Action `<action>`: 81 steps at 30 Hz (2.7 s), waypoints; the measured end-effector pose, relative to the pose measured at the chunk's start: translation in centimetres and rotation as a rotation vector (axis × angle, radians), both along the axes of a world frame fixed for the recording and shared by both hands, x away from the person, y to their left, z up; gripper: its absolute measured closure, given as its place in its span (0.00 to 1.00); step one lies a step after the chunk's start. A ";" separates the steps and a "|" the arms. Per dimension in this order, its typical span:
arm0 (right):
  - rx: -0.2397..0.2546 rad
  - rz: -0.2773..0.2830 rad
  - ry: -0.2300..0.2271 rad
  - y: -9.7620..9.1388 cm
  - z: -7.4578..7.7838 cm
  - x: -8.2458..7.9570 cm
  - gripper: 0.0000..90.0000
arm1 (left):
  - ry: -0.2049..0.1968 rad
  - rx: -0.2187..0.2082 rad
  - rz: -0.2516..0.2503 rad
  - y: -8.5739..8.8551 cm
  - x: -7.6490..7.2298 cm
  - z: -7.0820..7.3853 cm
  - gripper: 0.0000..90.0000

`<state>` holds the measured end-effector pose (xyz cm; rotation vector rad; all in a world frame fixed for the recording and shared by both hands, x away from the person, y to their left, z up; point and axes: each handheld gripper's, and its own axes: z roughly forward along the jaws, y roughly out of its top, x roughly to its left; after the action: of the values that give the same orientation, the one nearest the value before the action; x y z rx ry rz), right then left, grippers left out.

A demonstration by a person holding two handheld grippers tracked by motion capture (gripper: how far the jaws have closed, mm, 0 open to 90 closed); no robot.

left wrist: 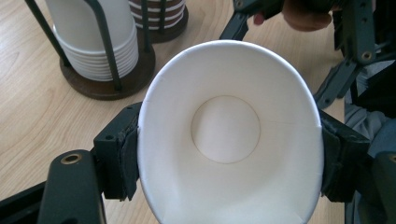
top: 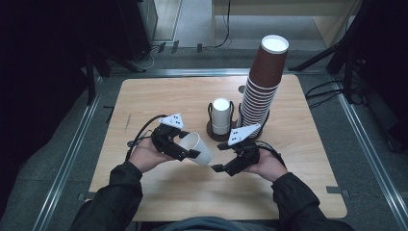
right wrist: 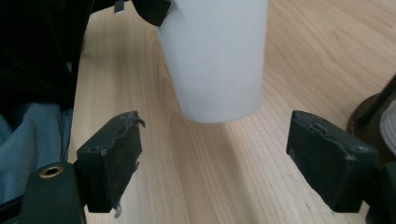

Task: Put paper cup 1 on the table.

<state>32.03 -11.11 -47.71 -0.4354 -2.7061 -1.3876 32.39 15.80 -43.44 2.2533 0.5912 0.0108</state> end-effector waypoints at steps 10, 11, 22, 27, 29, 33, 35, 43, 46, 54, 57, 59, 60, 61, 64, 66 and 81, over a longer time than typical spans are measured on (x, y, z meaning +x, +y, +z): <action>-0.021 -0.089 -0.020 -0.6 -0.1 0.4 0.21 | 0.000 0.037 0.029 1.3 0.5 -0.1 0.26; -0.027 -0.094 -0.020 -0.6 0.0 0.4 0.20 | 0.006 0.032 0.032 1.5 0.6 -0.1 0.26; -0.085 -0.131 -0.001 -1.0 -0.5 1.0 0.21 | 0.019 0.073 0.086 3.5 1.2 -0.1 0.26; -0.089 -0.125 -0.007 -1.1 -0.6 1.1 0.21 | 0.025 0.084 0.120 4.3 1.5 0.1 0.26; -0.090 -0.129 -0.008 -1.2 -0.5 1.2 0.21 | 0.024 0.091 0.133 4.7 1.5 0.1 0.26; -0.092 -0.128 -0.009 -1.1 -0.6 1.4 0.22 | 0.020 0.115 0.166 5.7 1.7 0.1 0.26; -0.095 -0.124 -0.006 -1.1 -0.6 1.5 0.22 | 0.022 0.121 0.185 6.2 1.6 0.1 0.26; -0.078 -0.114 -0.003 -0.9 -0.6 1.6 0.23 | 0.022 0.154 0.244 8.3 1.8 0.2 0.26; -0.079 -0.111 -0.009 -0.9 -0.6 1.6 0.23 | 0.028 0.155 0.272 9.2 2.1 0.1 0.26; -0.086 -0.110 -0.009 -0.9 -0.8 1.6 0.23 | 0.043 0.148 0.317 11.1 2.8 -0.2 0.26; -0.078 -0.103 -0.012 -0.8 -0.9 1.4 0.23 | 0.042 0.164 0.346 11.8 3.2 -0.3 0.26; -0.078 -0.102 -0.006 -0.8 -0.8 1.3 0.23 | 0.048 0.169 0.355 12.2 3.4 -0.4 0.26; -0.078 -0.101 -0.005 -0.9 -0.9 1.2 0.23 | 0.056 0.163 0.361 12.5 3.6 -0.5 0.26; -0.079 -0.100 -0.006 -0.9 -0.9 1.2 0.23 | 0.061 0.161 0.366 12.8 3.7 -0.5 0.26; -0.082 -0.106 -0.004 -1.0 -1.0 1.1 0.23 | 0.072 0.155 0.387 13.6 4.2 -0.7 0.25; -0.082 -0.109 -0.004 -1.1 -1.0 1.0 0.23 | 0.075 0.169 0.407 14.0 4.5 -0.9 0.25; -0.090 -0.123 -0.002 -1.5 -1.2 0.9 0.23 | 0.067 0.333 0.495 14.5 5.9 -2.7 0.22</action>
<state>32.92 -12.64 -48.95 -0.6176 -2.7947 -1.2968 38.28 30.26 -46.15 2.3664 1.2469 0.3014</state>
